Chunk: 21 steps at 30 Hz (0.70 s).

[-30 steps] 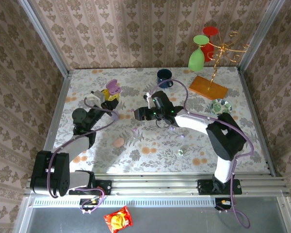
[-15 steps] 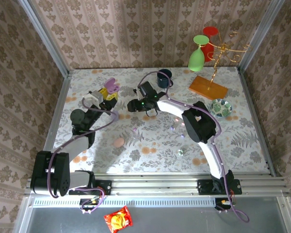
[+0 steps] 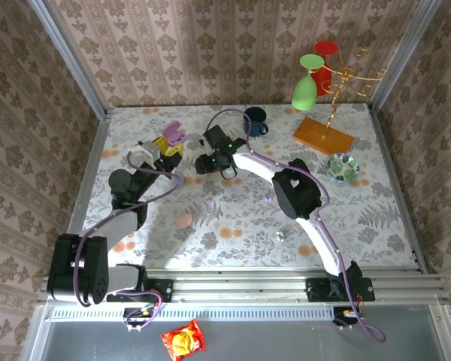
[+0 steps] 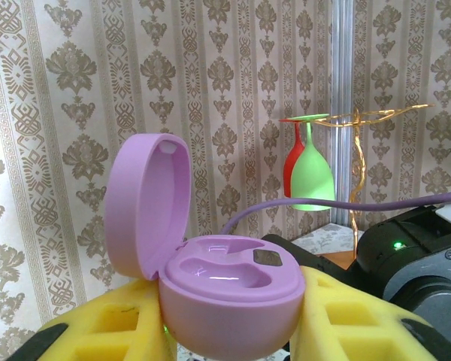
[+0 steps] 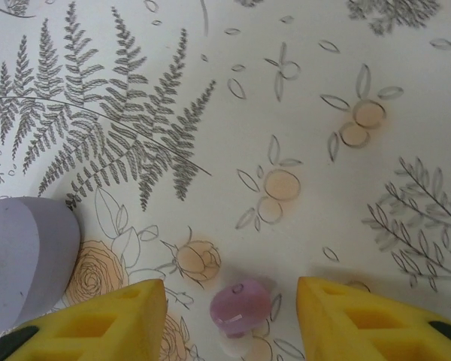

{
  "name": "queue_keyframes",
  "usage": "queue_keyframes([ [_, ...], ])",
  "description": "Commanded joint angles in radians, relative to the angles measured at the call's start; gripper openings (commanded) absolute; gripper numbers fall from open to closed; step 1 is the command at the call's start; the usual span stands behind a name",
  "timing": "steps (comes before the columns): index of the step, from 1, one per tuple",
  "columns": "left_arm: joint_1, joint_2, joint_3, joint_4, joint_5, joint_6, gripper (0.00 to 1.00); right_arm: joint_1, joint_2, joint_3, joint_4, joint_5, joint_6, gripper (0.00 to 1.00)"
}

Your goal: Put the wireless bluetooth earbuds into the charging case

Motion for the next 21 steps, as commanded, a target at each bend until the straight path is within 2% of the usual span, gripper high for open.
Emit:
queue_keyframes([
  [1, 0.003, -0.002, 0.035, 0.054, 0.024, -0.019, 0.31, 0.008, 0.048, 0.07, -0.11, 0.032, -0.036, 0.44],
  [8, 0.004, 0.003, 0.055, 0.056, 0.03, -0.017, 0.31, 0.016, 0.084, 0.134, -0.172, 0.04, -0.07, 0.37],
  [15, 0.003, 0.004, 0.057, 0.056, 0.03, -0.014, 0.31, 0.024, 0.082, 0.138, -0.216, 0.076, -0.116, 0.26],
  [21, 0.004, -0.003, 0.045, 0.054, 0.03, -0.008, 0.31, 0.023, 0.042, 0.108, -0.212, 0.065, -0.144, 0.25],
])
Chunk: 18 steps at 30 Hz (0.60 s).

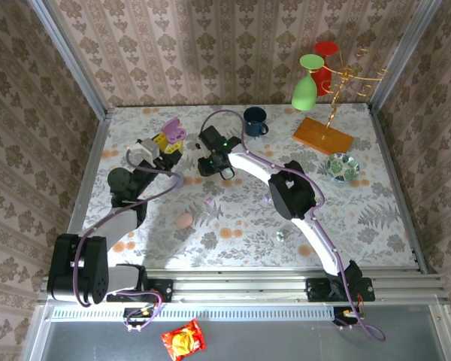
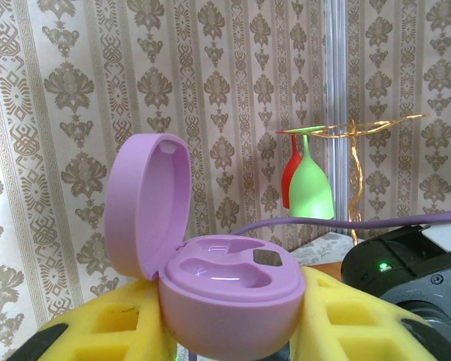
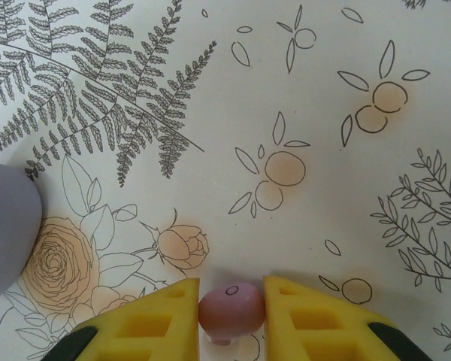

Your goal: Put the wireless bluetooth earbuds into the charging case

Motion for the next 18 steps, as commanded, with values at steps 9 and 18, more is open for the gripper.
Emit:
queue_keyframes([
  [9, 0.006, -0.013, 0.008, 0.047, 0.044, -0.005, 0.31, -0.002, -0.284, -0.414, 0.139, -0.056, -0.088, 0.26],
  [18, 0.007, -0.016, -0.003, 0.046, 0.053, -0.005, 0.31, -0.015, -0.5, -0.798, 0.19, -0.073, -0.108, 0.28],
])
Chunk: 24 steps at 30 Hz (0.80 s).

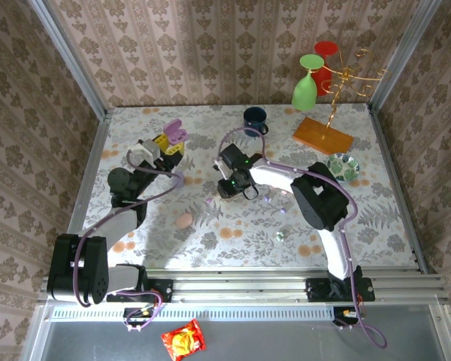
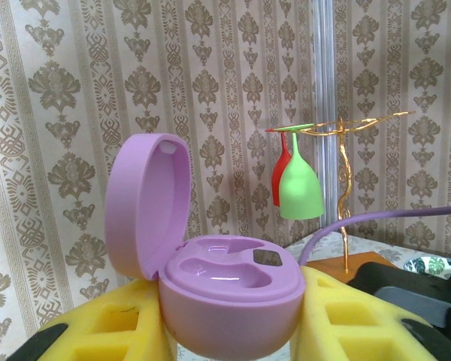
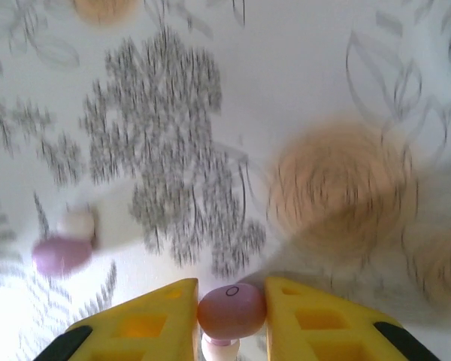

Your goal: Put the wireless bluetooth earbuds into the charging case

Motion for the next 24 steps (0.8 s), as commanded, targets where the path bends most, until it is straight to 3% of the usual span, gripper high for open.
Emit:
queue_keyframes([
  [1, 0.007, -0.015, -0.002, 0.046, 0.02, -0.005, 0.31, -0.008, -0.077, -0.091, 0.006, -0.01, -0.028, 0.28],
  [4, 0.006, -0.013, -0.002, 0.046, 0.022, -0.005, 0.31, -0.007, -0.098, -0.129, 0.004, 0.012, -0.039, 0.31],
  [10, 0.019, -0.03, -0.008, 0.041, 0.027, -0.002, 0.31, -0.003, -0.086, -0.125, 0.009, 0.109, -0.026, 0.57],
  [15, 0.027, -0.057, -0.011, -0.016, 0.024, 0.018, 0.31, 0.013, -0.091, -0.128, -0.015, 0.158, -0.047, 0.61],
  [20, 0.029, -0.057, -0.005, -0.018, 0.023, 0.017, 0.31, 0.04, -0.084, -0.109, -0.088, 0.316, -0.075, 0.62],
  [24, 0.03, -0.062, 0.004, -0.022, 0.03, 0.01, 0.31, 0.042, -0.084, -0.094, -0.151, 0.363, -0.1, 0.62],
])
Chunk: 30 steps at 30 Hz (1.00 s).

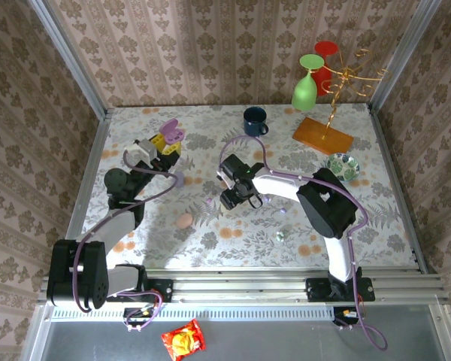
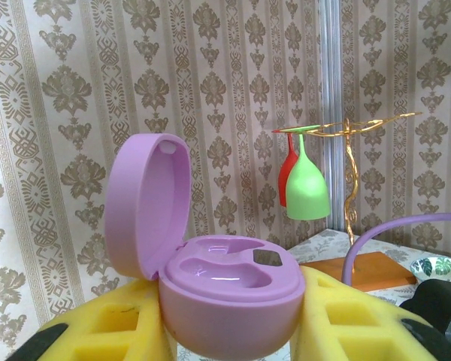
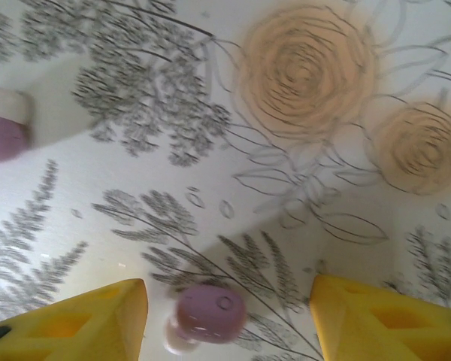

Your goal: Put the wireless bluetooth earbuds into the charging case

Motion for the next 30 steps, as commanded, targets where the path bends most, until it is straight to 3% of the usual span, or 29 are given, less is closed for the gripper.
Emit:
queue_keyframes([
  [1, 0.004, -0.026, 0.009, 0.007, 0.022, 0.009, 0.31, -0.012, -0.01, 0.008, -0.129, 0.144, -0.038, 0.62],
  [19, 0.004, -0.038, 0.023, -0.028, 0.016, 0.019, 0.3, -0.019, -0.119, -0.052, -0.091, 0.167, -0.012, 0.61],
  [24, 0.005, -0.03, 0.022, -0.024, -0.002, 0.026, 0.3, -0.01, -0.178, -0.075, -0.029, 0.101, 0.057, 0.59],
  [30, 0.017, -0.04, 0.046, -0.082, -0.009, 0.061, 0.31, 0.032, -0.152, -0.053, -0.051, 0.228, 0.09, 0.6],
])
